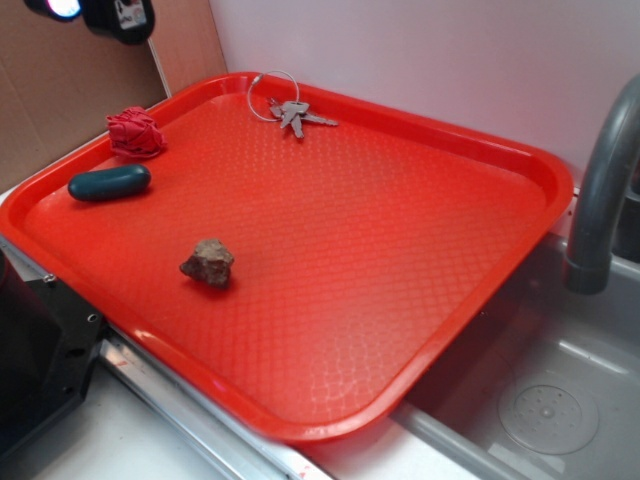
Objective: Grab the red paper.
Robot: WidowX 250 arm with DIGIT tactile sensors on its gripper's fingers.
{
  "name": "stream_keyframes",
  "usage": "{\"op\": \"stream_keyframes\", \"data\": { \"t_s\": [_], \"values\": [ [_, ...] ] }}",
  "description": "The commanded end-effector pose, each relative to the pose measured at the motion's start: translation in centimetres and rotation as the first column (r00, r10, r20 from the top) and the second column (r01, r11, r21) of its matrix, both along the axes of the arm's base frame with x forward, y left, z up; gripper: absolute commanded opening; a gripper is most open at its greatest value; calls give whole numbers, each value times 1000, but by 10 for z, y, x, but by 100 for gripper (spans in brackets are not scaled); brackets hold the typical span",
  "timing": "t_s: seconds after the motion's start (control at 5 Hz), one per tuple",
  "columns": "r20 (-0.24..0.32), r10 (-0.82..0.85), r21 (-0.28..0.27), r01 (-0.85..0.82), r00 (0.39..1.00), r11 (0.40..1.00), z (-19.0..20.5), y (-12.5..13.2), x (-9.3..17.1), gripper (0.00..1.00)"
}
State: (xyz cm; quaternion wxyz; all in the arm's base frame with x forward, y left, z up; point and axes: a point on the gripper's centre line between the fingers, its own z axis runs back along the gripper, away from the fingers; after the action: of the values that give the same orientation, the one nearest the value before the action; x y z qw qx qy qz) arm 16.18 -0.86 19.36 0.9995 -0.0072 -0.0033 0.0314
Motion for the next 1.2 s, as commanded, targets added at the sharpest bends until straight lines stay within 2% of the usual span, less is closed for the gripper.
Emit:
{"op": "stream_keyframes", "data": {
  "t_s": [0.0,0.2,0.4,0.6,0.8,1.0],
  "values": [
    [225,472,-88,-464,853,881,-56,100,18,100],
    [281,668,-141,-658,690,739,-82,126,33,100],
    [290,813,-126,-822,505,556,-93,131,32,100],
    [282,910,-126,-929,303,348,-100,134,42,100],
    [271,910,-88,-933,315,350,-108,134,57,100],
    [262,897,-52,-923,357,382,-118,131,68,100]
  ]
}}
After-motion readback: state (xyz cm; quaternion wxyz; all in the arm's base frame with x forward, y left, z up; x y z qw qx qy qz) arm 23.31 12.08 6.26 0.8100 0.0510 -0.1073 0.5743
